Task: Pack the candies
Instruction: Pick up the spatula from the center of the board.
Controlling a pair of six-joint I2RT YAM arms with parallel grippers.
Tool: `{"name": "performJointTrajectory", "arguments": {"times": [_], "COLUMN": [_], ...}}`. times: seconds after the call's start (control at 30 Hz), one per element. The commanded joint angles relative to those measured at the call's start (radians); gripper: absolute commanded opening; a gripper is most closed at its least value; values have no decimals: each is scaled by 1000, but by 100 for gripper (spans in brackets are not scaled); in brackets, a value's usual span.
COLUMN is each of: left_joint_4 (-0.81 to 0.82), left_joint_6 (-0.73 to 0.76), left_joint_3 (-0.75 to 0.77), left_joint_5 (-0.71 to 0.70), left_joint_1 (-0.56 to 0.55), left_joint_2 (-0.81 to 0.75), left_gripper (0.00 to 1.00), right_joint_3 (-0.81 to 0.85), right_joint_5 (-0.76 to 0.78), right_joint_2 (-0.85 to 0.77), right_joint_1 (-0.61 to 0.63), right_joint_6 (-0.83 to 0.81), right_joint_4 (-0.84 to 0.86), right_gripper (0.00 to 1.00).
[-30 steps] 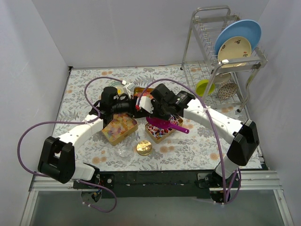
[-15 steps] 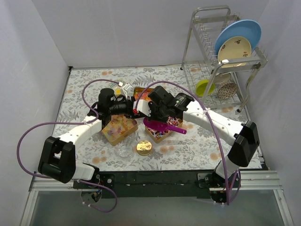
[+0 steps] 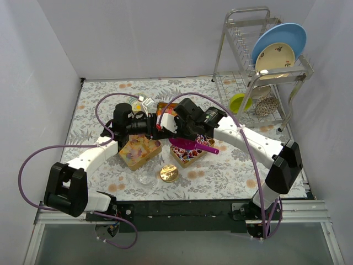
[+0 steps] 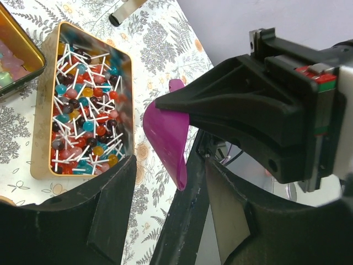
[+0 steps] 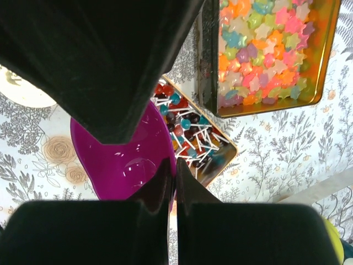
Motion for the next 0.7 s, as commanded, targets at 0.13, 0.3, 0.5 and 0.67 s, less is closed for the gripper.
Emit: {"name": "performJointTrajectory", "arguments": {"times": [0.13, 0.3, 0.5, 0.67], "left_joint_4": [6, 44, 57, 61], "left_joint_6": [11, -12, -26, -32], "left_joint_3": [-14, -24, -41, -57], "left_joint_5": [-5, 4, 14, 27], "left_joint_1": [3, 11, 22, 31], "left_joint_2": [-23, -6, 11, 13], "left_gripper": [42, 24, 0, 0], "right_joint_3": [100, 93, 109, 106], "right_joint_5": [-65, -114, -119, -85], "right_joint_2": [5, -8, -13, -42], "right_joint_1": [1, 13, 24, 23], "right_joint_6": [2, 0, 16, 39], "right_joint_4": [11, 1, 14, 33], "right_gripper": [1, 1, 1, 20]}}
